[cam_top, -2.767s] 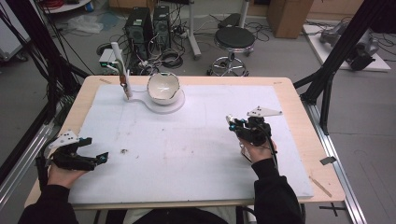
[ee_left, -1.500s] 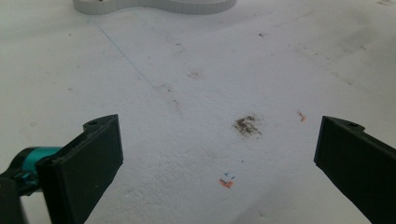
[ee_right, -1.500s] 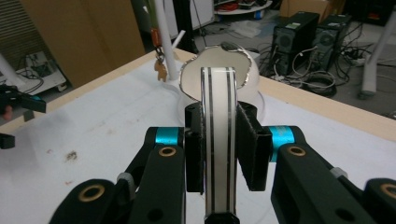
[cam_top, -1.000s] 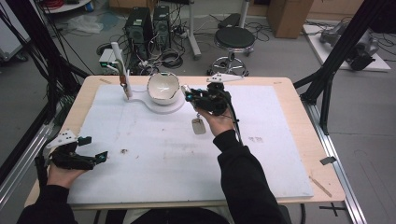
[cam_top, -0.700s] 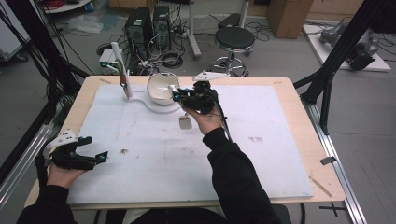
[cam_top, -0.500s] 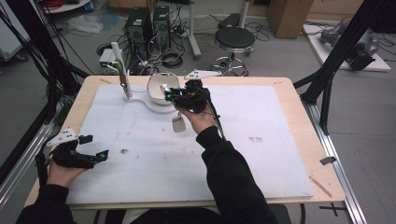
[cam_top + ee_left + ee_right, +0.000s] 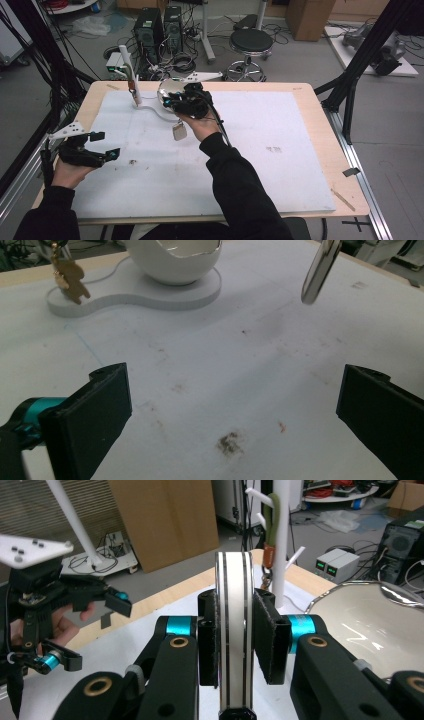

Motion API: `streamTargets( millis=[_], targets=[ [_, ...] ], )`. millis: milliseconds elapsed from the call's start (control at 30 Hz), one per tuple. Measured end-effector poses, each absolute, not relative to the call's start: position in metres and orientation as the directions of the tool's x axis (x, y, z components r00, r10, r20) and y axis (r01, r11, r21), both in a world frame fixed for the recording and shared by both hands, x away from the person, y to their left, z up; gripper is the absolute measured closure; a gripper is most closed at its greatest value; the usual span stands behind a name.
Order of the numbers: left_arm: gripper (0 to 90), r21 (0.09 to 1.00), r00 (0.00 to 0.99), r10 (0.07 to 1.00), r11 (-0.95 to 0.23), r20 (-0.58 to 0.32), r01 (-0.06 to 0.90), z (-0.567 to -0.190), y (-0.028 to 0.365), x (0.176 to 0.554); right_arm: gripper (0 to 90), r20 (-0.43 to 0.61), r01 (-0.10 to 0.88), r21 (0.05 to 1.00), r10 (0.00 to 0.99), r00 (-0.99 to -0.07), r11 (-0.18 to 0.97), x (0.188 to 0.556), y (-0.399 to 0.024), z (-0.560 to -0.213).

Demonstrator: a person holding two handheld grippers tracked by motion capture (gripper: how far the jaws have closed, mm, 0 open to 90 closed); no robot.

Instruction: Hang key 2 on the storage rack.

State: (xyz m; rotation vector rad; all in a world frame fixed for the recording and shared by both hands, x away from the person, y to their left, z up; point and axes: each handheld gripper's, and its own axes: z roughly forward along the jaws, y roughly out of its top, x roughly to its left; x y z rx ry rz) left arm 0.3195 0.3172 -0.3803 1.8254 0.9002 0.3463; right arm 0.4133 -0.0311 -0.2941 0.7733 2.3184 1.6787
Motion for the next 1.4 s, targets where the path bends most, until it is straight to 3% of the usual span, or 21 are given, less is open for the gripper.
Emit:
streamTargets(
  millis=[600,1000,1400],
  targets=[
    [4.1,0.917,0.773,0.614,-0.199,-0.157,0.344,-0.322,0.255,0.366,74.5,0.163,0.275,0.941,0.447,-0.879,0.198,0.41,-0.014,-0.282],
    [9.3,0.938,0.806,0.558,-0.134,-0.195,0.32,-0.311,0.221,0.384,74.5,0.17,0.268,0.947,0.431,-0.886,0.178,0.407,-0.014,-0.276],
    [17.2,0.945,0.821,0.515,-0.06,-0.247,0.323,-0.311,0.22,0.389,74.4,0.169,0.26,0.95,0.416,-0.894,0.171,0.405,-0.014,-0.274]
  ],
)
